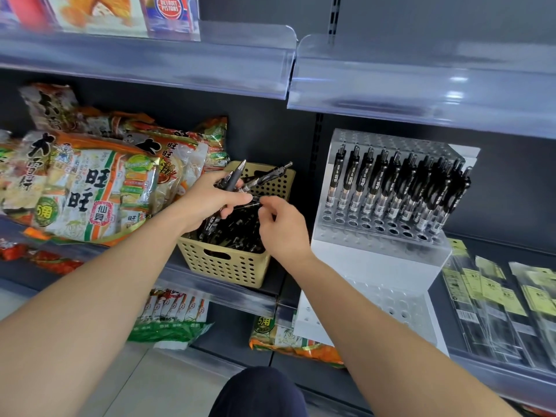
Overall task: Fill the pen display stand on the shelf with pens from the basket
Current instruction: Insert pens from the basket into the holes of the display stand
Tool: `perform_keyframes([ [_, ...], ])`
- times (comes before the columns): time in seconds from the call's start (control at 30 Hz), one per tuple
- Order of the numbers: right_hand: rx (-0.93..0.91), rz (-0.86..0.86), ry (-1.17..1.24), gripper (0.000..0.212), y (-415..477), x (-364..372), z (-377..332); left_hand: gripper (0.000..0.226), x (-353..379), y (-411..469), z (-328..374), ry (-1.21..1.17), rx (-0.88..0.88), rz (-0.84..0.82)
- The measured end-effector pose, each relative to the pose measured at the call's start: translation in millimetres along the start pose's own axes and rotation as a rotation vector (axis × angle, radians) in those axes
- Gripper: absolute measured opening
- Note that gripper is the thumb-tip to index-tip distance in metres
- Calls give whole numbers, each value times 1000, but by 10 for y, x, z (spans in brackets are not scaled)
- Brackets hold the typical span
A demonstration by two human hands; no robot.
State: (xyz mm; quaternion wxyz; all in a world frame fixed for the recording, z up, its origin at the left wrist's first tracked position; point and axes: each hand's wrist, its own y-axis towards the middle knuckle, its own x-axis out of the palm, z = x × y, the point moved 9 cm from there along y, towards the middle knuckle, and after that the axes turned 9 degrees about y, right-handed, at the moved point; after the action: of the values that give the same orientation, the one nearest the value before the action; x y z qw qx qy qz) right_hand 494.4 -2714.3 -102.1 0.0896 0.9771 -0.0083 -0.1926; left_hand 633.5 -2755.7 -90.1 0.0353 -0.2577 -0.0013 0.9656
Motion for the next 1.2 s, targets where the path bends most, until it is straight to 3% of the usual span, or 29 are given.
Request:
perform_keyframes([
  [0.2,385,-3,773,40,108,143,120,26,27,-105,198,-80,50,-109],
  [0.3,489,-31,1169,37,122,212,63,28,95,-155,324,-92,79,-210],
  [0.4,531,8,1304,24,111,202,55,29,87,-163,315,-76,59,-257],
  [0.43,548,18,1310,22,93,199,59,32,83,-149,302,-83,64,-279],
  [0.53,533,57,1339,23,95,166,40,69,66,-113,224,-84,49,-306],
  [0.67,454,131,1343,8,129,92,-59,66,18,-147,244,-91,120,-253],
  [0.83,314,259,1270,3,186,-61,-149,61,-105,-113,85,-119,38,-161],
  [0.97,112,380,837,28,193,-287,-274,52,-228,-57,-65,-126,-19,-67],
  [1.07,-32,394,575,24,118,-311,-456,84,-248,-32,5,-145,32,-15],
  [1.2,-13,266,510,32,123,-229,-525,54,-220,-63,201,-237,100,-11],
])
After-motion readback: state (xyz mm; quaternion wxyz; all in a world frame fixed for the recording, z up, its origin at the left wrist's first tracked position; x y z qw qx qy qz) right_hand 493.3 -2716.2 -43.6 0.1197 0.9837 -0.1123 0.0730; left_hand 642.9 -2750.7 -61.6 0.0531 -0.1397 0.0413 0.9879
